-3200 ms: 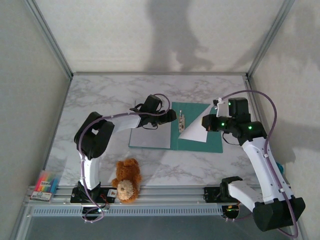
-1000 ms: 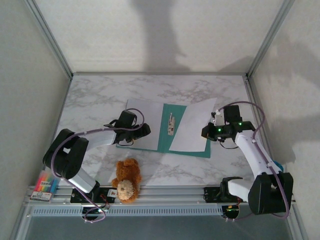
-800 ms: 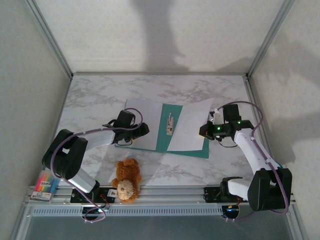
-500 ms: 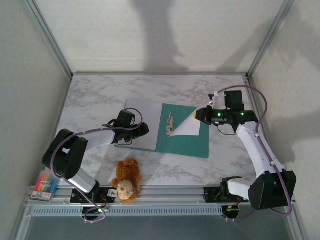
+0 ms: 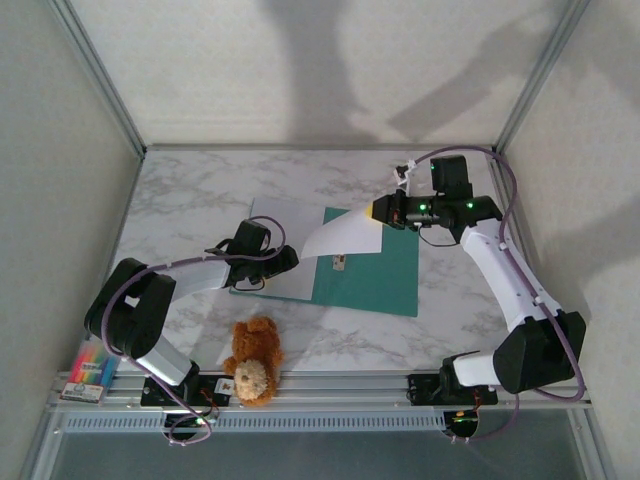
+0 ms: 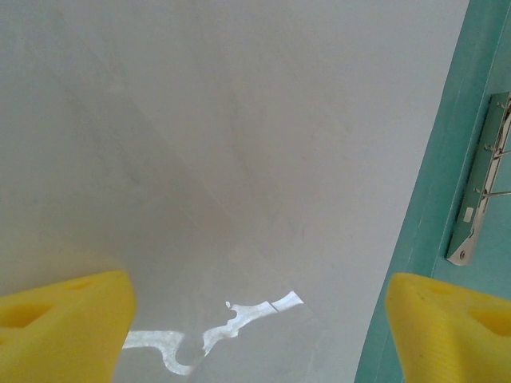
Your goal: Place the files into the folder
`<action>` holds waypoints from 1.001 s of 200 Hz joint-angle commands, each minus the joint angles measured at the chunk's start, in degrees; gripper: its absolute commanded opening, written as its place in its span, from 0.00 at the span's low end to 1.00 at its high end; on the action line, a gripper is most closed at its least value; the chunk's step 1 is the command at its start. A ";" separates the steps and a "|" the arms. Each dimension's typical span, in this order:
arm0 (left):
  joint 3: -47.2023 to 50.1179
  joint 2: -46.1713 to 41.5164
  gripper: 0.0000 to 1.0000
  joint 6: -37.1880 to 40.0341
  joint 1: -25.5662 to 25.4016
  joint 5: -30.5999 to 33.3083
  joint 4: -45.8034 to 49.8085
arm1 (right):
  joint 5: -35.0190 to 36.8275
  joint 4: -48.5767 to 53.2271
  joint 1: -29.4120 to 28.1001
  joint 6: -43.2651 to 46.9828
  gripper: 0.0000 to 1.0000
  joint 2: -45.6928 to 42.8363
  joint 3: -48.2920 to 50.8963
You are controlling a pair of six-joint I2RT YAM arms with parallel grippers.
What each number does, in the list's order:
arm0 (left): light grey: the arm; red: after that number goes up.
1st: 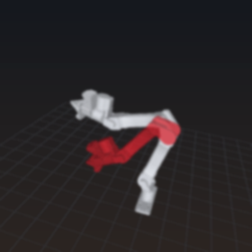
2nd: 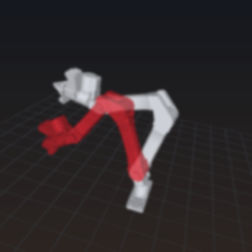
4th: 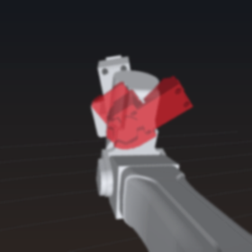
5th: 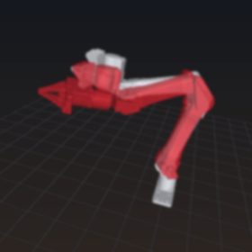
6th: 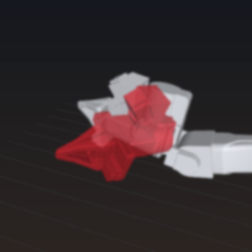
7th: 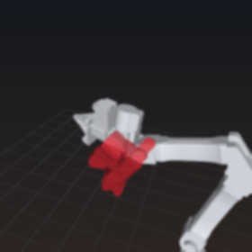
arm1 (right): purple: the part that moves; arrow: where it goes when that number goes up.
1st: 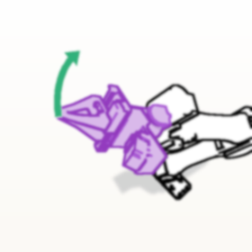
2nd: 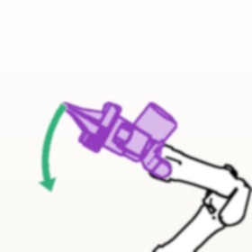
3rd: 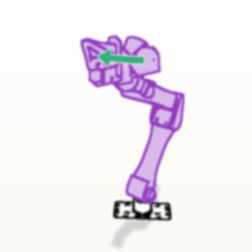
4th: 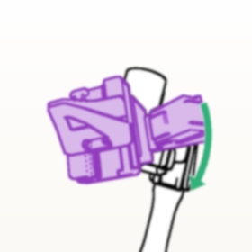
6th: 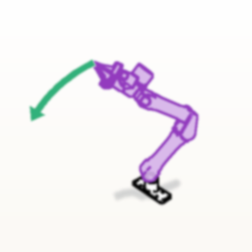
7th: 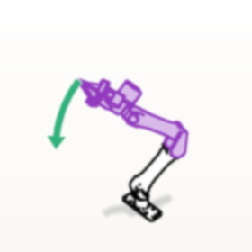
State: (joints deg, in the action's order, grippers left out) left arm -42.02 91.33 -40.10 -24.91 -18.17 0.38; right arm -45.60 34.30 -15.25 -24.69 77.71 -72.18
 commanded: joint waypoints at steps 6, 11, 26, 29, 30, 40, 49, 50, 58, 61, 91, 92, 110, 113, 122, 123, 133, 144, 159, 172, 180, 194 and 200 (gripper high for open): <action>1.15 2.89 0.84 1.25 1.02 2.54 4.23 | 3.96 2.30 -0.48 0.61 0.00 -1.47 2.95; 1.07 2.97 0.84 1.25 0.98 2.47 4.19 | 3.71 1.17 -0.53 -0.21 0.00 -2.06 5.04; 0.98 3.16 0.84 1.29 1.01 2.19 3.88 | 4.62 -2.03 -0.47 -2.52 0.00 -4.29 11.46; 0.98 3.27 0.84 1.18 1.01 2.18 3.92 | 5.24 -2.39 -0.41 -2.77 0.00 -4.69 12.78; 0.98 3.30 0.84 1.17 1.01 2.18 3.92 | 5.38 -2.48 -0.45 -2.80 0.00 -4.86 13.17; 0.98 3.46 0.84 1.25 1.00 2.09 3.74 | 7.26 -3.13 -0.44 -2.89 0.00 -6.11 16.51; 0.82 3.74 0.84 1.34 1.01 2.12 3.83 | 8.88 -3.28 -0.48 -2.57 0.00 -6.93 19.09; 0.81 3.80 0.84 1.34 1.01 2.10 3.79 | 9.05 -3.28 -0.49 -2.57 0.00 -6.99 19.35; 0.67 4.06 0.84 1.50 1.01 2.09 3.96 | 10.38 -3.27 -0.42 -2.36 0.00 -7.31 21.07; 0.63 4.08 0.84 1.60 1.01 2.09 3.96 | 10.71 -3.27 -0.40 -2.21 0.00 -7.45 21.71; 0.05 4.54 0.84 1.86 1.00 2.26 4.52 | 15.55 -2.05 0.60 -1.48 0.00 -7.31 25.82; -0.01 4.55 0.84 1.86 1.00 2.26 4.53 | 15.72 -1.96 0.72 -1.45 0.00 -7.27 25.88; -0.08 4.36 0.84 1.86 1.00 2.45 4.72 | 17.23 -1.29 1.86 -1.58 0.00 -7.69 27.42; -0.08 4.38 0.84 1.86 1.03 2.45 4.80 | 17.33 -1.40 1.89 -1.71 0.00 -7.85 27.73; -0.08 4.25 0.84 1.95 1.02 2.53 4.97 | 17.68 -1.56 2.10 -1.76 0.00 -8.18 28.30; -0.08 4.27 0.84 2.00 1.01 2.53 4.97 | 17.71 -1.58 2.13 -1.72 0.00 -8.23 28.36; -0.08 4.30 0.84 2.08 1.00 2.70 5.03 | 18.64 -0.99 2.16 -0.91 0.00 -8.35 28.59; -0.04 4.33 0.84 2.04 1.01 2.79 5.07 | 20.10 -0.07 2.47 -0.23 0.00 -8.14 28.71; 0.14 4.38 0.84 1.95 1.06 2.73 5.05 | 20.19 -0.31 3.49 0.02 0.00 -7.94 29.39; 0.18 4.25 0.84 2.04 1.00 2.72 5.08 | 19.94 -1.11 4.00 0.17 0.00 -7.80 29.97; 0.23 4.17 0.84 2.04 1.02 2.88 5.20 | 19.90 -1.53 4.28 0.34 0.00 -7.71 30.16; 0.23 4.06 0.84 2.13 1.05 3.03 5.43 | 19.95 -1.95 4.42 0.66 0.00 -7.50 30.50; 0.18 3.98 0.84 2.21 1.00 2.98 5.43 | 20.18 -1.83 4.42 0.92 0.00 -7.43 30.52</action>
State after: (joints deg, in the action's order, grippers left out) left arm -43.29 92.68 -38.98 -24.64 -18.13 0.34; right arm -26.57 32.60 -11.25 -25.52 70.63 -42.52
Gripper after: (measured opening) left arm 0.839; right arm 0.040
